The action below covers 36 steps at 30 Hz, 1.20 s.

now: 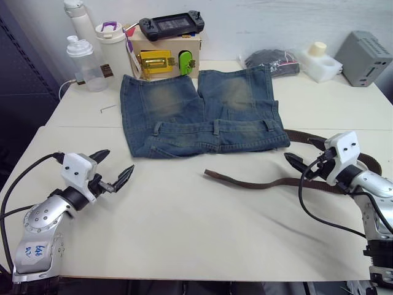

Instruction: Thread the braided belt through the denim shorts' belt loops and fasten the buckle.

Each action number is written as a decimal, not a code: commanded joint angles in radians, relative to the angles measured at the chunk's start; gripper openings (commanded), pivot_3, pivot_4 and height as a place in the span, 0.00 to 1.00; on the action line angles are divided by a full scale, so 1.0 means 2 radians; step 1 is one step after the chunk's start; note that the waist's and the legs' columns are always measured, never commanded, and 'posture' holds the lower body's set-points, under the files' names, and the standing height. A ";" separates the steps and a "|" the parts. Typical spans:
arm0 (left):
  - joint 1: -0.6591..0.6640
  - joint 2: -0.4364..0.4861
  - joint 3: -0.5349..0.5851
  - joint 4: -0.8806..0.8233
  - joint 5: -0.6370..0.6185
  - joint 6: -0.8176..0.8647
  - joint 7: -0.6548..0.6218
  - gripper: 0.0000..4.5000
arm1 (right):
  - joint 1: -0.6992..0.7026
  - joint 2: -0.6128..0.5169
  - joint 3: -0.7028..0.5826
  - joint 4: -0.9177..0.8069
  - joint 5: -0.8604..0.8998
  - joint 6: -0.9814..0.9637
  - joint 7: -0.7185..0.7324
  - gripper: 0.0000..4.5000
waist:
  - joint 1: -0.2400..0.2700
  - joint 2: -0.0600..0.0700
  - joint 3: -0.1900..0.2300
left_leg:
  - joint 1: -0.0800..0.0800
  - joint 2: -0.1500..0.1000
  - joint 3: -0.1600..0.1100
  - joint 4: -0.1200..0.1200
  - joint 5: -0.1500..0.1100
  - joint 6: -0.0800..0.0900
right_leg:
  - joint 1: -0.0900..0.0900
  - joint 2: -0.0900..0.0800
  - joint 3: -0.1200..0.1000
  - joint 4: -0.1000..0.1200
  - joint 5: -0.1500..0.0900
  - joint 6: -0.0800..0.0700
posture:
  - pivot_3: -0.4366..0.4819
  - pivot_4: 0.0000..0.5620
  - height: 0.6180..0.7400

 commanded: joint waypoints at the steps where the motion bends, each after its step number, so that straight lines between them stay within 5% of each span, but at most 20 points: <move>1: 0.001 0.000 0.006 -0.016 -0.015 0.003 -0.002 0.99 | -0.004 -0.002 -0.006 -0.007 0.003 -0.008 0.002 1.00 | 0.000 0.000 0.000 | 0.000 0.000 0.000 0.000 0.000 0.000 | 0.000 0.000 0.000 0.000 0.000 0.000 | 0.48 0.27 0.22; 13: -0.015 0.005 -0.005 -0.007 -0.028 0.003 -0.026 0.99 | 0.009 -0.022 -0.008 -0.065 0.044 0.044 0.047 1.00 | 0.000 0.000 0.000 | 0.000 0.000 0.000 0.000 0.000 0.000 | 0.000 0.000 0.000 0.000 0.000 0.000 | 0.48 0.27 0.22; 21: 0.048 0.069 -0.032 -0.067 -0.084 0.033 -0.153 0.99 | 0.008 -0.083 0.010 -0.120 0.126 0.125 0.166 1.00 | 0.000 0.000 0.000 | 0.000 0.001 0.000 -0.001 0.000 0.000 | 0.001 0.000 0.000 -0.003 -0.001 -0.001 | 0.48 0.27 0.22; 28: 0.031 0.106 -0.014 -0.086 -0.108 0.052 -0.175 0.99 | -0.026 -0.113 0.114 -0.104 0.055 0.086 0.223 1.00 | 0.000 0.000 0.000 | -0.001 0.001 0.000 -0.001 0.001 0.000 | 0.001 0.000 -0.001 -0.006 -0.002 -0.002 | 0.48 0.27 0.22; 36: 0.022 0.107 -0.016 -0.094 -0.106 0.059 -0.164 0.99 | -0.065 -0.085 0.184 -0.051 -0.025 0.033 0.212 1.00 | -0.001 0.000 0.000 | -0.001 0.001 0.000 -0.002 0.001 0.000 | 0.002 0.000 -0.001 -0.008 -0.002 -0.002 | 0.48 0.27 0.22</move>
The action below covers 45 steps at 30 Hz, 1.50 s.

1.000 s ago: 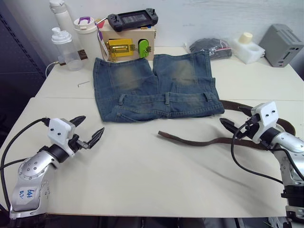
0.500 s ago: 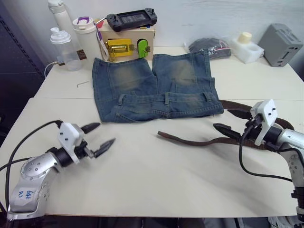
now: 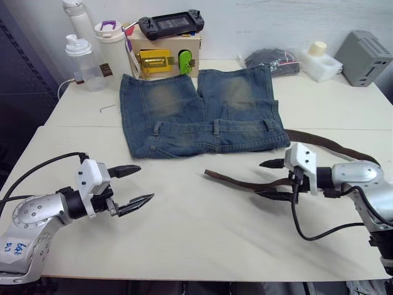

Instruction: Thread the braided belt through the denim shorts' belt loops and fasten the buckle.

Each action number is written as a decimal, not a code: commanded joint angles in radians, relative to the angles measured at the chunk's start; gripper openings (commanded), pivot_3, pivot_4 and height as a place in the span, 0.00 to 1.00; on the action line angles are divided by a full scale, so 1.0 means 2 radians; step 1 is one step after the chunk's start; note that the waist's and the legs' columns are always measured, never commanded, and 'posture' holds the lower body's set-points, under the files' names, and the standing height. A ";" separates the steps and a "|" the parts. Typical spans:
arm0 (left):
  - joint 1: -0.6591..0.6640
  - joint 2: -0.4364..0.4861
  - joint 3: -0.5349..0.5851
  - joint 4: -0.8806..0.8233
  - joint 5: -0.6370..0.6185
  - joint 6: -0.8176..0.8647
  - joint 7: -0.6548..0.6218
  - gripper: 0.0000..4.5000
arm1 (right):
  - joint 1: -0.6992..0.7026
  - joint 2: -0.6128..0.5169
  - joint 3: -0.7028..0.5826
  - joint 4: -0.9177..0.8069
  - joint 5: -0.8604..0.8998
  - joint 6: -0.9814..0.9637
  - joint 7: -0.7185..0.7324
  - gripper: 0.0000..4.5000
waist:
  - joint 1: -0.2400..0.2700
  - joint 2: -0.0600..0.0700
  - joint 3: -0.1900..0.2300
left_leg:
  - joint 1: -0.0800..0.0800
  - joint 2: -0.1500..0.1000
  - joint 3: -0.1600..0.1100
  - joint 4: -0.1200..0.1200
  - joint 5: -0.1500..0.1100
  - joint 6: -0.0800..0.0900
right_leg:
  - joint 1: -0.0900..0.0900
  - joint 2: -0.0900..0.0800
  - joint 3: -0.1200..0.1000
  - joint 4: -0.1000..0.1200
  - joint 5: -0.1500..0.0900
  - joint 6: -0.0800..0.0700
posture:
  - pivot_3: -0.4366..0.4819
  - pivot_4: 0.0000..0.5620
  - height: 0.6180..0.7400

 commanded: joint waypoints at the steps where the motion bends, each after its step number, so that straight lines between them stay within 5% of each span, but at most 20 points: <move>1: 0.001 -0.001 0.008 -0.023 -0.006 -0.003 0.004 1.00 | -0.004 0.000 0.011 0.012 -0.025 -0.022 0.003 0.94 | 0.001 0.000 0.000 | 0.000 0.000 0.000 0.000 0.000 0.000 | 0.000 0.000 0.000 0.000 0.000 0.000 | 0.48 0.27 0.22; 4: 0.003 -0.002 0.008 -0.029 -0.007 -0.001 0.007 1.00 | 0.002 0.006 0.018 0.021 -0.033 -0.035 0.004 0.72 | 0.000 0.000 0.000 | 0.000 0.000 0.000 0.000 0.000 0.000 | 0.000 0.000 0.000 0.000 0.000 0.000 | 0.48 0.27 0.22; 10: -0.009 -0.003 0.003 -0.023 -0.006 0.001 0.009 1.00 | 0.018 0.010 0.027 0.017 -0.036 -0.049 0.014 0.03 | 0.001 0.000 0.000 | 0.000 0.000 0.000 0.000 0.001 0.000 | 0.000 0.000 0.000 0.000 0.000 0.000 | 0.48 0.27 0.22; 20: -0.128 -0.022 -0.074 0.009 -0.055 0.055 -0.022 1.00 | 0.000 0.002 -0.008 -0.111 0.080 0.006 0.070 0.01 | 0.000 -0.001 0.000 | 0.000 0.000 0.000 -0.001 0.001 0.000 | 0.000 0.000 0.000 0.000 0.000 0.000 | 0.48 0.27 0.22; 34: -0.203 -0.029 -0.133 0.061 -0.057 0.073 -0.090 1.00 | -0.035 -0.009 0.012 -0.168 0.090 0.031 0.087 0.01 | -0.001 -0.001 0.000 | 0.000 0.000 0.000 -0.001 0.001 -0.001 | 0.000 0.000 0.000 -0.001 0.000 0.000 | 0.48 0.27 0.22; 37: -0.207 -0.033 -0.136 0.063 -0.061 0.077 -0.096 0.80 | -0.032 -0.008 0.012 -0.171 0.089 0.032 0.085 0.00 | 0.000 -0.001 0.000 | 0.000 0.000 0.000 -0.001 0.001 -0.001 | 0.000 0.000 0.000 -0.001 0.000 0.000 | 0.48 0.27 0.22; 44: -0.210 -0.040 -0.132 0.055 -0.073 0.088 -0.101 0.06 | -0.032 -0.009 0.015 -0.172 0.085 0.038 0.077 0.00 | 0.000 -0.001 0.000 | 0.000 0.000 0.000 -0.001 0.002 -0.001 | 0.001 0.000 0.000 -0.002 0.000 0.000 | 0.48 0.27 0.22; 45: -0.210 -0.042 -0.132 0.056 -0.073 0.089 -0.099 0.02 | -0.032 -0.009 0.016 -0.172 0.085 0.038 0.076 0.00 | 0.000 -0.001 0.000 | 0.000 0.000 0.000 -0.002 0.002 -0.001 | 0.001 0.000 0.000 -0.002 0.000 0.000 | 0.48 0.27 0.22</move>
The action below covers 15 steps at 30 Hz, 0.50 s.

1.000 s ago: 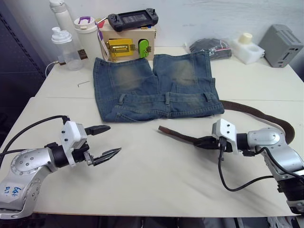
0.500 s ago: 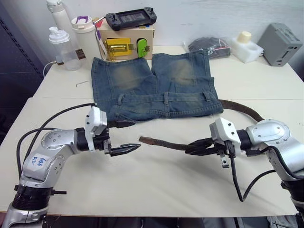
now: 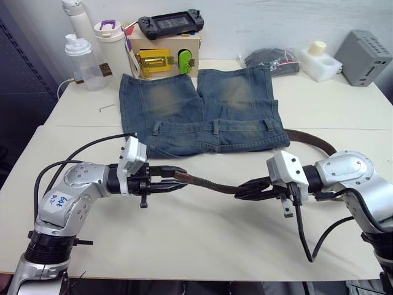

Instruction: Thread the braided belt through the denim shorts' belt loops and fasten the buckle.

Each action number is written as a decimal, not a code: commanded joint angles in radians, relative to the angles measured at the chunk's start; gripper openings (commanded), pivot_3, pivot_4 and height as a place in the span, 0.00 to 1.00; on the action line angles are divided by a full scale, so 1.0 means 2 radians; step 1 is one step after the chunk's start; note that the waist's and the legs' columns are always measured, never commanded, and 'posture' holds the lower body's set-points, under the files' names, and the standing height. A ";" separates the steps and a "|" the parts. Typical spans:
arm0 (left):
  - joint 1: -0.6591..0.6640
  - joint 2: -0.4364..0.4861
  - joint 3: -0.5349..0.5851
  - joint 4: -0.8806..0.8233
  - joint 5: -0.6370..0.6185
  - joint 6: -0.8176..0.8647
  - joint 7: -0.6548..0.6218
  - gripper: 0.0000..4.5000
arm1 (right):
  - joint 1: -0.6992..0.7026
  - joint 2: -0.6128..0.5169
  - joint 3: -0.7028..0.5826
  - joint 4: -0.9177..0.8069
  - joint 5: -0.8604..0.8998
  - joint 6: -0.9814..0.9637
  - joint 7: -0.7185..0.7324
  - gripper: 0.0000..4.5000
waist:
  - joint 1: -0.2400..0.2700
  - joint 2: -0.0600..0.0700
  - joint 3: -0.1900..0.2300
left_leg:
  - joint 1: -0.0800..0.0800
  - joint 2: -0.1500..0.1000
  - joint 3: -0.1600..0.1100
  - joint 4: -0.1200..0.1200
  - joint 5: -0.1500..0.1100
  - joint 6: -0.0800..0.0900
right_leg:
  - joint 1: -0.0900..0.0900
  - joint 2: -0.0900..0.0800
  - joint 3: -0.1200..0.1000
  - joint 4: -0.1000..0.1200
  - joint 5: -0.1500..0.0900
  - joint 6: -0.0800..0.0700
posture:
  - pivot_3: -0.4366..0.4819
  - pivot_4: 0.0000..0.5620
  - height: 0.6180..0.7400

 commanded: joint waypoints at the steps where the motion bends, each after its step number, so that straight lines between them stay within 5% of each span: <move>1: -0.008 -0.005 0.007 -0.013 -0.012 0.001 0.003 0.02 | -0.004 0.002 -0.001 -0.014 0.004 0.003 -0.004 0.00 | 0.000 0.000 0.000 | 0.000 0.000 0.000 0.000 0.000 0.000 | 0.000 0.000 0.000 0.000 0.000 0.000 | 0.48 0.27 0.22; 6: 0.001 -0.022 0.008 -0.016 -0.017 0.013 0.024 0.02 | -0.012 0.014 -0.012 -0.008 0.010 0.031 -0.039 0.00 | 0.000 0.000 0.000 | 0.000 0.000 0.000 0.000 0.000 0.000 | 0.000 0.000 0.000 0.000 0.000 0.000 | 0.48 0.27 0.22; 9: 0.002 -0.059 0.020 -0.014 -0.024 0.028 0.080 0.00 | -0.030 0.046 -0.051 0.002 0.060 0.097 -0.095 0.25 | 0.000 0.000 0.000 | 0.000 0.000 0.000 0.000 0.000 0.000 | 0.000 0.000 0.000 0.000 0.000 0.000 | 0.48 0.27 0.22; 15: 0.012 -0.136 0.058 -0.032 -0.110 0.102 0.190 0.00 | -0.029 0.093 -0.161 0.000 0.203 0.204 -0.175 0.93 | 0.001 0.000 0.000 | 0.000 -0.001 -0.001 0.000 0.000 0.000 | 0.001 0.000 0.000 0.000 0.001 0.001 | 0.48 0.27 0.22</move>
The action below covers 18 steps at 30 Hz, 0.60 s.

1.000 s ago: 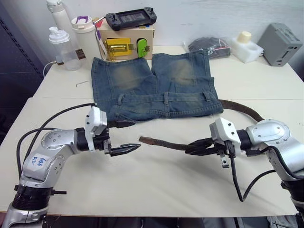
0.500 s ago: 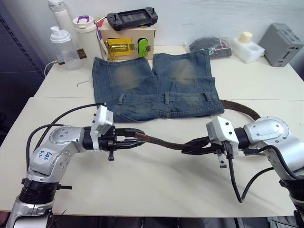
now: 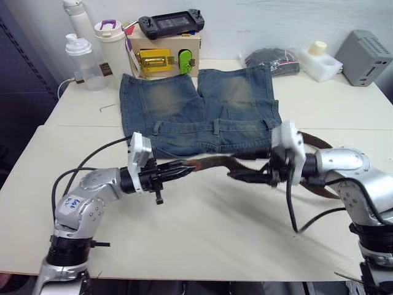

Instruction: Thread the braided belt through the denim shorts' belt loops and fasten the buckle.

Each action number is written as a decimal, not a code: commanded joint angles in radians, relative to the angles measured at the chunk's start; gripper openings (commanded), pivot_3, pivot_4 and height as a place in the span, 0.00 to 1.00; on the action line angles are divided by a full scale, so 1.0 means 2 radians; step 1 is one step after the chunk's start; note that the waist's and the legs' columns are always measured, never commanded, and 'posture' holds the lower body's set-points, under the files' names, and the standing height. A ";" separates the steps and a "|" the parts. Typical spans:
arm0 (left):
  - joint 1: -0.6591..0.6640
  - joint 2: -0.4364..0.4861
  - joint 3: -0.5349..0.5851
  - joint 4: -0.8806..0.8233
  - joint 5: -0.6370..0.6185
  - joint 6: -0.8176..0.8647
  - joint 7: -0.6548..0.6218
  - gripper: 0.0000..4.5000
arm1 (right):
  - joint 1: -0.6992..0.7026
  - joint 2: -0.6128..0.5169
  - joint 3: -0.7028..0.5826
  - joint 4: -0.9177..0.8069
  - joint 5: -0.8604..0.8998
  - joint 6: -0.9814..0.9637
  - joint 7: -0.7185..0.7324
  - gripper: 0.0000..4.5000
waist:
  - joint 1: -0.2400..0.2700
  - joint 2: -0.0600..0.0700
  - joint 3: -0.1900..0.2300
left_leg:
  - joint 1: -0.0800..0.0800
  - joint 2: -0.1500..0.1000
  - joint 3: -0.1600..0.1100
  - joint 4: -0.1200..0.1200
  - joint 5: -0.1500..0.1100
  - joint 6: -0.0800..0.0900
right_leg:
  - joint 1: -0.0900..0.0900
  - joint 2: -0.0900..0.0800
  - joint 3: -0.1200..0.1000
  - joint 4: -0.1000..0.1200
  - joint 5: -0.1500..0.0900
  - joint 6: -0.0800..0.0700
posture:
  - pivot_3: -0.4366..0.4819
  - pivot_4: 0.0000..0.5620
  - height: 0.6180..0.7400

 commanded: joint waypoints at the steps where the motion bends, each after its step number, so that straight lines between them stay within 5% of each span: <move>1: 0.011 -0.025 0.030 -0.036 -0.065 0.036 0.056 0.00 | 0.013 0.008 -0.072 -0.019 0.112 0.058 -0.029 0.99 | -0.001 0.000 0.000 | 0.000 0.000 0.000 0.000 0.000 0.000 | 0.000 0.000 0.000 0.000 0.000 0.000 | 0.48 0.27 0.22; 8: 0.033 -0.055 0.039 -0.099 -0.165 0.087 0.137 0.00 | 0.084 0.018 -0.109 -0.065 0.400 0.126 -0.106 0.99 | -0.001 0.000 0.000 | 0.004 0.000 0.000 -0.001 0.000 0.000 | 0.004 0.000 0.000 -0.001 0.000 0.000 | 0.48 0.27 0.22; 13: 0.025 -0.053 0.047 -0.111 -0.223 0.097 0.181 0.00 | 0.126 0.051 -0.038 -0.071 0.379 0.122 -0.186 0.99 | -0.001 0.000 0.000 | 0.005 0.001 0.000 -0.002 0.000 0.000 | 0.005 0.000 0.000 -0.002 0.000 0.000 | 0.48 0.27 0.22; 18: 0.025 -0.043 0.039 -0.123 -0.251 0.096 0.198 0.00 | 0.128 0.150 -0.042 -0.002 0.424 0.066 -0.312 0.99 | 0.000 -0.001 0.000 | 0.005 0.000 0.000 -0.001 0.001 0.000 | 0.005 0.000 0.001 -0.002 0.000 0.000 | 0.48 0.27 0.22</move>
